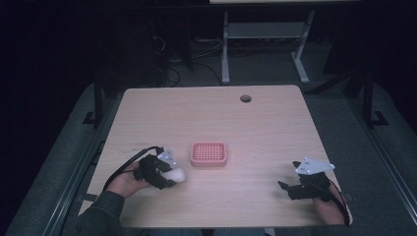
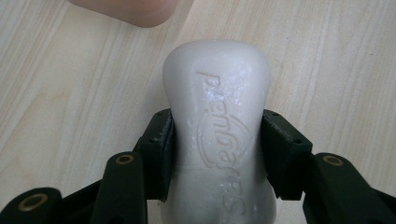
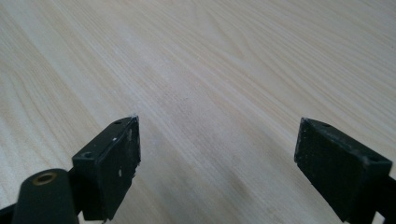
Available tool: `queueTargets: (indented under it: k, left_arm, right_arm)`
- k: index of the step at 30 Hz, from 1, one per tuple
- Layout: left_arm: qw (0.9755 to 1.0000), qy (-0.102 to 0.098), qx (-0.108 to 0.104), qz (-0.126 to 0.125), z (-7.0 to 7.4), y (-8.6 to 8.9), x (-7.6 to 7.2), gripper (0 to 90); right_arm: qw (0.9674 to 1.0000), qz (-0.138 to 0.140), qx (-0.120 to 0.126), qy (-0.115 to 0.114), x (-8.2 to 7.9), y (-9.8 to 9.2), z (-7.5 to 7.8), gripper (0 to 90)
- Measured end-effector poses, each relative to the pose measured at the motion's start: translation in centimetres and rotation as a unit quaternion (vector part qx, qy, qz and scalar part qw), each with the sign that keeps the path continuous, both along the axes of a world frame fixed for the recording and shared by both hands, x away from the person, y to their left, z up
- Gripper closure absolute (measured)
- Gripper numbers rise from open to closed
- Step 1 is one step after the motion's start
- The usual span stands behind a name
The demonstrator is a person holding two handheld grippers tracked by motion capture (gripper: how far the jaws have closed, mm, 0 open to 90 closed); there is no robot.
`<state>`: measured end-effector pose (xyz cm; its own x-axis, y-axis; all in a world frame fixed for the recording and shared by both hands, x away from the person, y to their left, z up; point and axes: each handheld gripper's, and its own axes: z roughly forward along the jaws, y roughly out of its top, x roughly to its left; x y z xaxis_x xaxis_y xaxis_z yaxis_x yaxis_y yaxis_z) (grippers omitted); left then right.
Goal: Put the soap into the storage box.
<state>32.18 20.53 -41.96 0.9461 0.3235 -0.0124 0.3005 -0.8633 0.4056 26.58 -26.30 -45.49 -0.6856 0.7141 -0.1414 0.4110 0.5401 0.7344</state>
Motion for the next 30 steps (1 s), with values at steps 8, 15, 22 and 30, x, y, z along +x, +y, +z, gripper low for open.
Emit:
queueTargets:
  k: [8, 15, 22, 30]
  left_arm:
    - [1.0, -0.002, 0.003, -0.007, 0.5, -0.6, 0.4, 49.1]
    - [0.9999, 0.0, 0.004, -0.011, 0.8, -1.2, 1.1, 49.1]
    - [0.9999, -0.001, 0.003, -0.015, 1.2, -1.8, 1.3, 49.1]
    - [0.9998, 0.002, 0.007, -0.018, 1.3, -2.2, 1.7, 49.1]
  right_arm:
    - [1.0, -0.001, 0.002, -0.001, -0.1, 0.0, 0.1, 13.8]
    - [1.0, -0.001, 0.005, 0.0, -0.1, -0.1, 0.1, 13.8]
    - [1.0, -0.001, 0.005, -0.003, -0.1, -0.1, 0.1, 13.7]
    - [1.0, 0.0, 0.007, -0.002, -0.1, -0.2, 0.1, 13.8]
